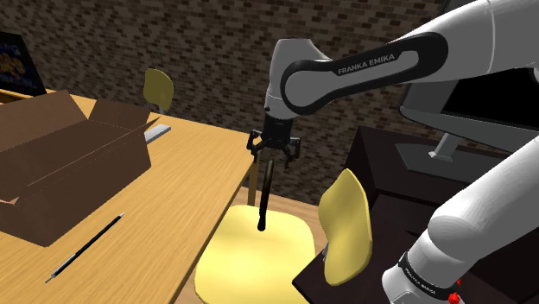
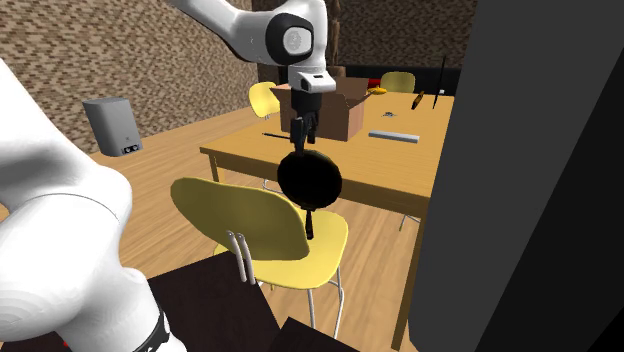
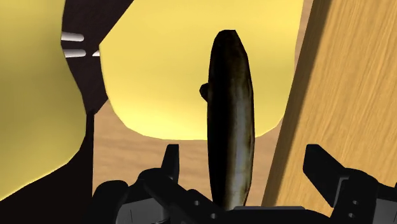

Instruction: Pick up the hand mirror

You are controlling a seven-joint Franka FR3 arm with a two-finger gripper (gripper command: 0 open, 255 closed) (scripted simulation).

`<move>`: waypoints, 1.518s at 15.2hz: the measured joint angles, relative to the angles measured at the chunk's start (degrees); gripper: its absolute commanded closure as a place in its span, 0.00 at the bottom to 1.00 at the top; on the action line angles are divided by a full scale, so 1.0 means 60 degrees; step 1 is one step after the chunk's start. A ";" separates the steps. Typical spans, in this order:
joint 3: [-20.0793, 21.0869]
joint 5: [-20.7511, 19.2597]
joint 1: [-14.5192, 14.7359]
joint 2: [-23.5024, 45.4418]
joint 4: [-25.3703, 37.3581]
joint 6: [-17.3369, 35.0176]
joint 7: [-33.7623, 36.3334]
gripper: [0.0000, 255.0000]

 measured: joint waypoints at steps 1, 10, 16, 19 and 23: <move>0.0025 -0.0023 -0.0008 0.0073 -0.0058 0.0132 0.0047 0.00; 0.0156 -0.0128 -0.0012 0.0424 -0.0502 0.0913 0.0171 1.00; 0.0157 -0.0130 -0.0012 0.0423 -0.0506 0.0928 0.0172 1.00; 0.0129 -0.0105 -0.0014 0.0350 -0.0409 0.0747 0.0148 1.00; 0.0060 -0.0039 -0.0008 0.0128 -0.0093 0.0227 0.0114 1.00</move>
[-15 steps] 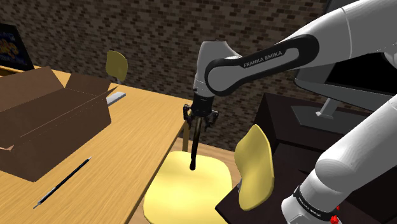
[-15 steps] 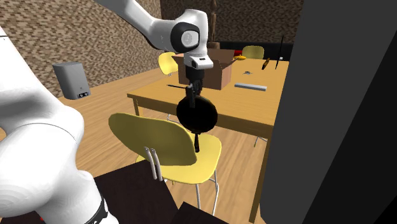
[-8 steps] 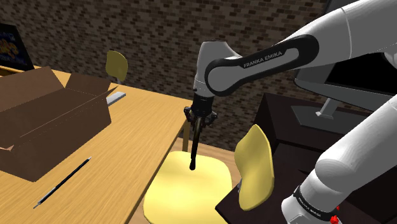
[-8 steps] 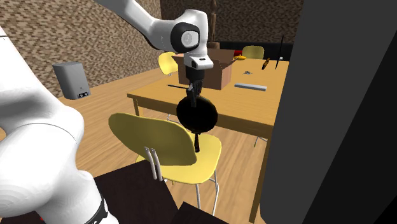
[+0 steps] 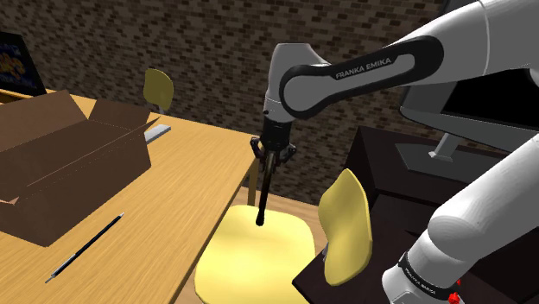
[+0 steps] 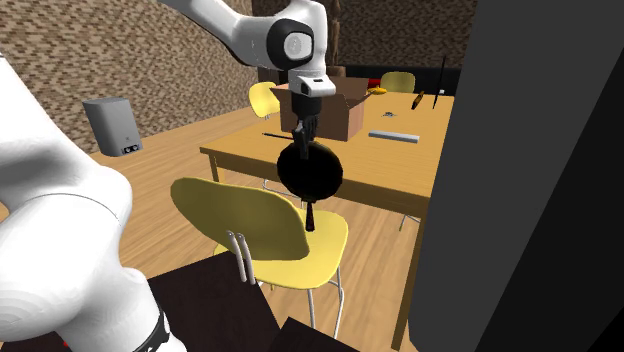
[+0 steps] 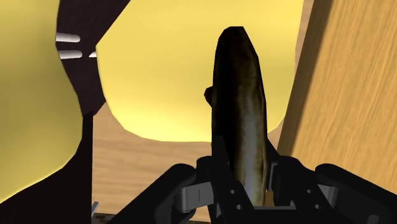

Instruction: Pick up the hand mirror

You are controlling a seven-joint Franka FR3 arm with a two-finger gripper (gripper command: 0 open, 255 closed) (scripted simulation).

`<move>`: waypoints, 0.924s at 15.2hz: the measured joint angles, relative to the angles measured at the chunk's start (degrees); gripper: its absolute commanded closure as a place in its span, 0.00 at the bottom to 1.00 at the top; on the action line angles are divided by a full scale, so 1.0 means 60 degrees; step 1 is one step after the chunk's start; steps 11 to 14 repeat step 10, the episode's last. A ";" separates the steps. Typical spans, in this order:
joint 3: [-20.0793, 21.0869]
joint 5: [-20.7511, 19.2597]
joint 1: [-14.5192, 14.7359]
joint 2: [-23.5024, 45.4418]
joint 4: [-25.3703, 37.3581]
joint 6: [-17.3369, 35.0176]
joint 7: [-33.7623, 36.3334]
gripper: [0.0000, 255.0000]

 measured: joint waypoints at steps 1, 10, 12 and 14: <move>-0.0017 0.0000 -0.0005 -0.0030 0.0119 -0.0146 -0.0001 1.00; -0.0167 0.0077 -0.0010 -0.0400 0.0885 -0.1254 -0.0034 1.00; -0.0167 0.0077 -0.0010 -0.0400 0.0885 -0.1254 -0.0034 1.00; -0.0167 0.0077 -0.0010 -0.0400 0.0885 -0.1254 -0.0034 1.00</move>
